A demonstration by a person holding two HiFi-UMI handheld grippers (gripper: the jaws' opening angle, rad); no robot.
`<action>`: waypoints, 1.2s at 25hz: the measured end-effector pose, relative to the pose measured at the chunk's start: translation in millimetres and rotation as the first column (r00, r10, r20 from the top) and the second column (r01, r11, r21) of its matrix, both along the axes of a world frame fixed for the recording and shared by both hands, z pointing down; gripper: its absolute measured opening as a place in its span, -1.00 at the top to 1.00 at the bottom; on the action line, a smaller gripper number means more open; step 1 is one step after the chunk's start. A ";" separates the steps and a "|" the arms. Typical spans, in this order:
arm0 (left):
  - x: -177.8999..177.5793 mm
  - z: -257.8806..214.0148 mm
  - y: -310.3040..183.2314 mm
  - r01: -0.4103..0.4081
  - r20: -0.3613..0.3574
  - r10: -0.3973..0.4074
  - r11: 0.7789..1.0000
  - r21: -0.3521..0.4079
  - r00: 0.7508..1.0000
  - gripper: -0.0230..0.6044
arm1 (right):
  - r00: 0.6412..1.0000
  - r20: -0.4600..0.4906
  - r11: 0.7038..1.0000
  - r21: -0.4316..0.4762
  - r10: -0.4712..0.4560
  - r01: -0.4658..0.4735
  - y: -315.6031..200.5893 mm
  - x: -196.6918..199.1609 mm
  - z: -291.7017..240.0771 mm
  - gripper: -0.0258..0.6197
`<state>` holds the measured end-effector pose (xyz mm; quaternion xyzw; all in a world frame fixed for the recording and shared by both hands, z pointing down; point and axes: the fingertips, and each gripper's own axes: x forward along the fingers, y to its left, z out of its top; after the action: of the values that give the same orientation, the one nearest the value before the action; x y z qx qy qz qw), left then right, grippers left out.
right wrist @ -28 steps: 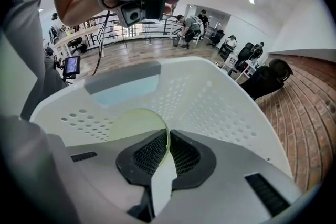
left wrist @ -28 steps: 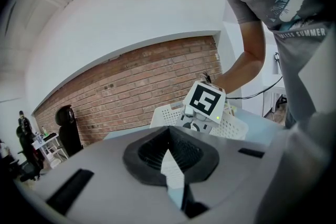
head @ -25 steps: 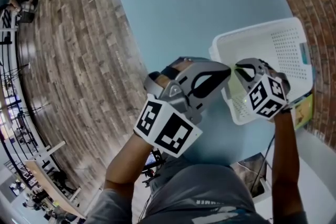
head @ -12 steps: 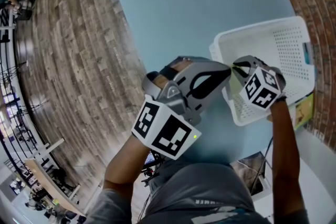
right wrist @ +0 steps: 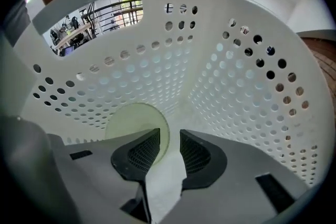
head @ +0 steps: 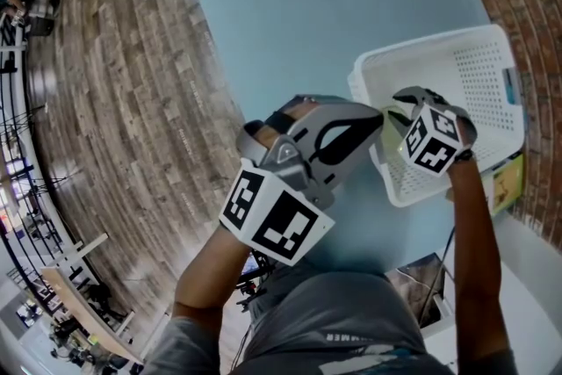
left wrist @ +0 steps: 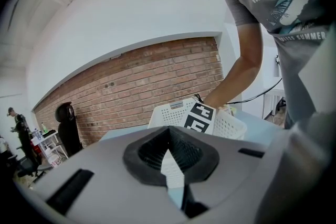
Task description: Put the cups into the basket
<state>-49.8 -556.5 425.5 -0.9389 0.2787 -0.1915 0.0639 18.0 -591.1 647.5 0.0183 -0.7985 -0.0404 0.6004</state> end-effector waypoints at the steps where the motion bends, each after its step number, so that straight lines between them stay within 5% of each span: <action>1: -0.4 -1.1 0.7 0.001 0.001 -0.001 1.000 0.001 1.000 0.92 | 1.000 0.003 1.000 0.019 -0.003 0.003 -1.9 -0.9 -4.3 0.57; 16: 4.0 -30.1 26.2 0.007 0.014 -0.007 0.999 0.043 1.000 0.92 | 0.995 0.079 0.954 0.299 -0.060 0.033 -3.2 -5.7 -132.8 0.54; 20: 5.7 -38.9 39.6 0.007 0.021 -0.009 0.998 0.057 1.000 0.92 | 0.979 0.175 0.924 0.381 -0.104 0.030 16.6 -16.3 -173.3 0.55; 22: 6.5 -42.2 47.9 0.008 0.026 -0.010 0.998 0.061 1.000 0.92 | 0.963 0.249 0.918 0.396 -0.106 -0.001 31.3 -22.1 -194.2 0.85; 30: 12.7 -58.6 86.7 0.014 0.039 -0.018 0.997 0.076 0.999 0.92 | 0.896 0.425 0.925 0.377 -0.130 -0.045 105.2 -29.7 -246.6 0.88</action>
<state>-37.1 -469.8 366.9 -0.9295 0.2920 -0.2001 0.1035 -11.7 -485.9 400.9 0.1242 -0.8912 -0.2012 0.3871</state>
